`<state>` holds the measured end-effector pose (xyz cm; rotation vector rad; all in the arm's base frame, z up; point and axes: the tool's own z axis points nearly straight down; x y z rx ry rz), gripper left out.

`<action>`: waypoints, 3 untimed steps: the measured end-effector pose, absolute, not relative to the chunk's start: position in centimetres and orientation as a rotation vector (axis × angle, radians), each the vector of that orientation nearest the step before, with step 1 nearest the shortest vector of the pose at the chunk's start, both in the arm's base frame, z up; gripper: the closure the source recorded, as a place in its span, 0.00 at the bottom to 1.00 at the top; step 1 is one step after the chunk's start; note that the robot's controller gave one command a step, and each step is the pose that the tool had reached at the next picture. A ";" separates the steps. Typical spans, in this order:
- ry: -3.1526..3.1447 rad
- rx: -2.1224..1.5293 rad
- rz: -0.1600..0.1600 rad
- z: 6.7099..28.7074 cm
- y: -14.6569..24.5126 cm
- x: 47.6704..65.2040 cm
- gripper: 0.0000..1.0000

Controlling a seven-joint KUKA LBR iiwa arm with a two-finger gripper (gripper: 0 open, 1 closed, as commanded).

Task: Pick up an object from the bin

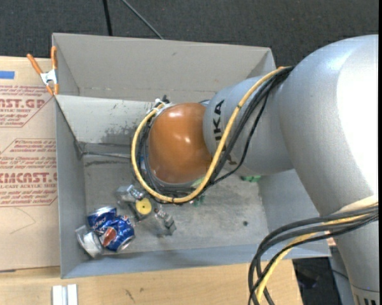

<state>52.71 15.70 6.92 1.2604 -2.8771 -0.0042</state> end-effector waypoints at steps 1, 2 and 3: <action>-2.882 1.256 -0.005 7.0 15.7 52.8 1.00; -2.854 1.335 0.002 19.8 13.4 52.0 1.00; -2.846 1.346 0.001 25.4 12.4 49.8 1.00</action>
Offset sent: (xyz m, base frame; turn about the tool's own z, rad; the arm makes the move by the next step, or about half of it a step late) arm 0.0000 0.0000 0.0000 0.0000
